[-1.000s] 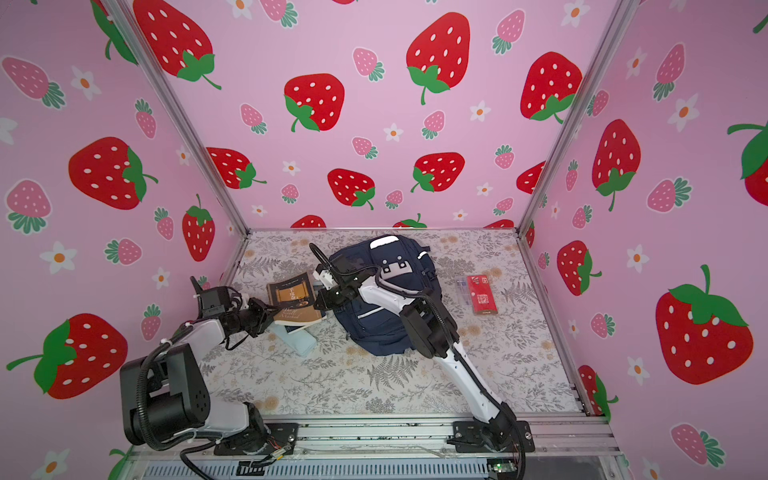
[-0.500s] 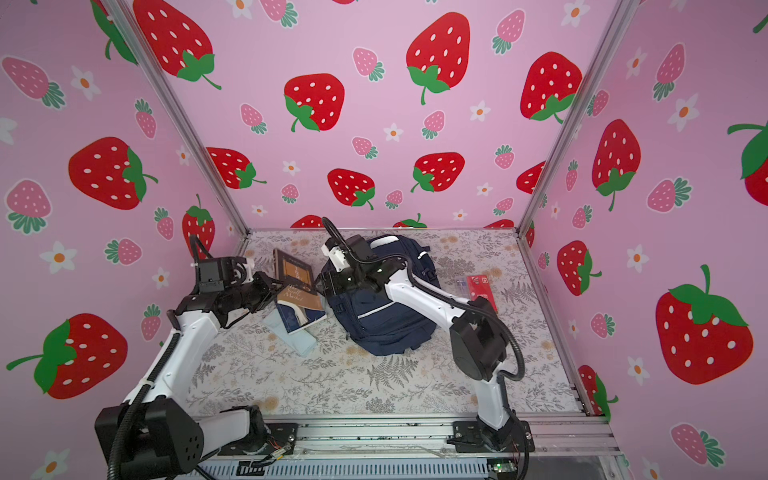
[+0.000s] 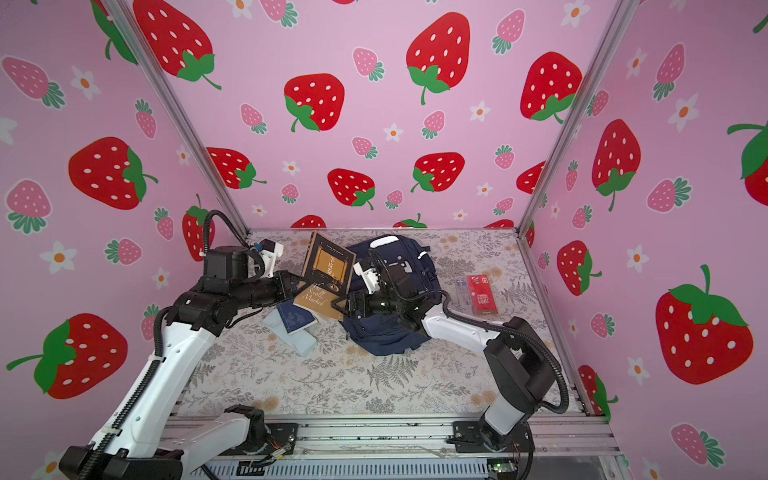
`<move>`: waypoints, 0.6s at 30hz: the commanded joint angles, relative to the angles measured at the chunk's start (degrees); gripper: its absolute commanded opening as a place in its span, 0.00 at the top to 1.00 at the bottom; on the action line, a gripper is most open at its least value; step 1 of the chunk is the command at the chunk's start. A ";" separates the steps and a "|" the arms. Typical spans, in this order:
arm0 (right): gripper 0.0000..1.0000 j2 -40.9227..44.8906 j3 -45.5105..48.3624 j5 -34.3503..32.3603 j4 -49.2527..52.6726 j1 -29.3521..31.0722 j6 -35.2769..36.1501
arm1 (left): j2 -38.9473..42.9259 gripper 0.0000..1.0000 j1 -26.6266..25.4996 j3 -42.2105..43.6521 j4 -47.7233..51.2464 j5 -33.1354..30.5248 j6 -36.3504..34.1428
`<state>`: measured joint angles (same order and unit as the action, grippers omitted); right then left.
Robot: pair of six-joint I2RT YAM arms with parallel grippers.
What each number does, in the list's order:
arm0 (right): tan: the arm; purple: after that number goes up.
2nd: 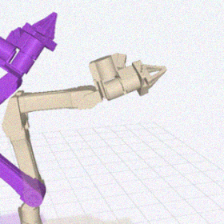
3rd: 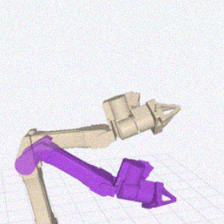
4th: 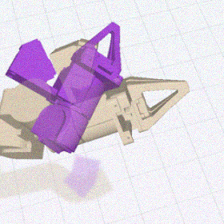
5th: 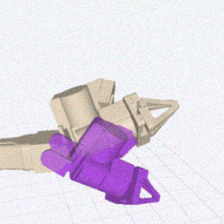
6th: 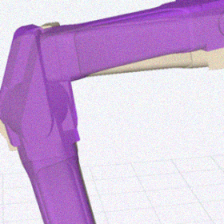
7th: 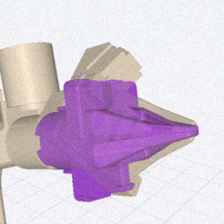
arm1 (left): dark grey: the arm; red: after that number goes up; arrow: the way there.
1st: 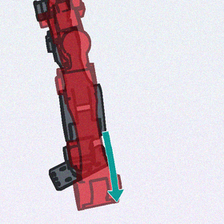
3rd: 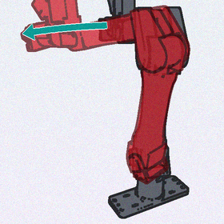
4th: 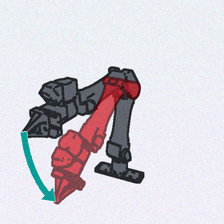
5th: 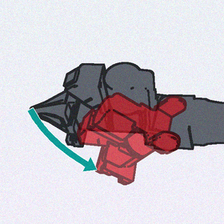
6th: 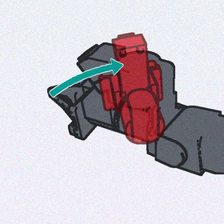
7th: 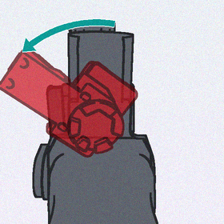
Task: Pack the student bag
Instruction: 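Grasp the brown 'The Scroll Marked' book with both grippers and lift it, then carry the book upright over the backpack with both grippers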
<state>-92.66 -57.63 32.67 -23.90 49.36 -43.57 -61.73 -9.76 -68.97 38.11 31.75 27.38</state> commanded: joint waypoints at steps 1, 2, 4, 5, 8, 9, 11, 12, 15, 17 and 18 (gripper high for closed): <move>0.08 1.81 2.64 4.50 -18.20 -0.91 -7.58 | 3.56 1.00 -0.57 -6.34 -3.59 8.37 0.63; 0.08 1.58 2.65 6.08 -21.30 -1.01 -8.69 | 4.00 1.00 -0.52 -7.08 -4.01 9.31 1.27; 0.07 1.10 2.18 7.91 -24.75 -1.12 -10.13 | 4.72 1.00 -0.58 -7.82 -5.43 10.94 2.97; 0.07 1.16 2.17 8.07 -26.02 -1.33 -10.77 | 5.09 1.00 -0.60 -8.27 -6.02 11.29 3.82; 0.06 1.52 3.05 8.67 -30.20 -1.86 -13.38 | 6.11 1.00 -0.56 -9.08 -7.82 12.51 6.00; 0.05 1.47 3.50 9.25 -32.64 -2.05 -15.00 | 6.64 1.00 -0.61 -8.88 -9.61 13.38 7.14; 0.04 1.01 4.27 10.69 -38.54 -2.23 -18.31 | 7.65 1.00 -0.57 -7.93 -13.98 15.45 9.95; 0.04 0.69 4.44 11.65 -41.77 -2.23 -19.85 | 8.11 1.00 -0.54 -7.40 -16.27 16.32 11.40; 0.03 0.09 4.33 13.49 -49.12 -2.26 -23.46 | 8.46 1.00 -0.52 -6.50 -20.15 18.31 14.12; 0.03 0.03 3.85 14.57 -52.10 -2.41 -24.82 | 8.63 1.00 -0.57 -5.87 -21.66 18.61 15.30; 0.03 0.03 3.43 15.02 -53.48 -2.35 -25.52 | 8.78 1.00 -0.49 -5.25 -22.59 18.61 15.83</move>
<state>-92.29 -53.47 44.53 -65.93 47.22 -63.68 -54.24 -10.04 -74.41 25.26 46.37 39.57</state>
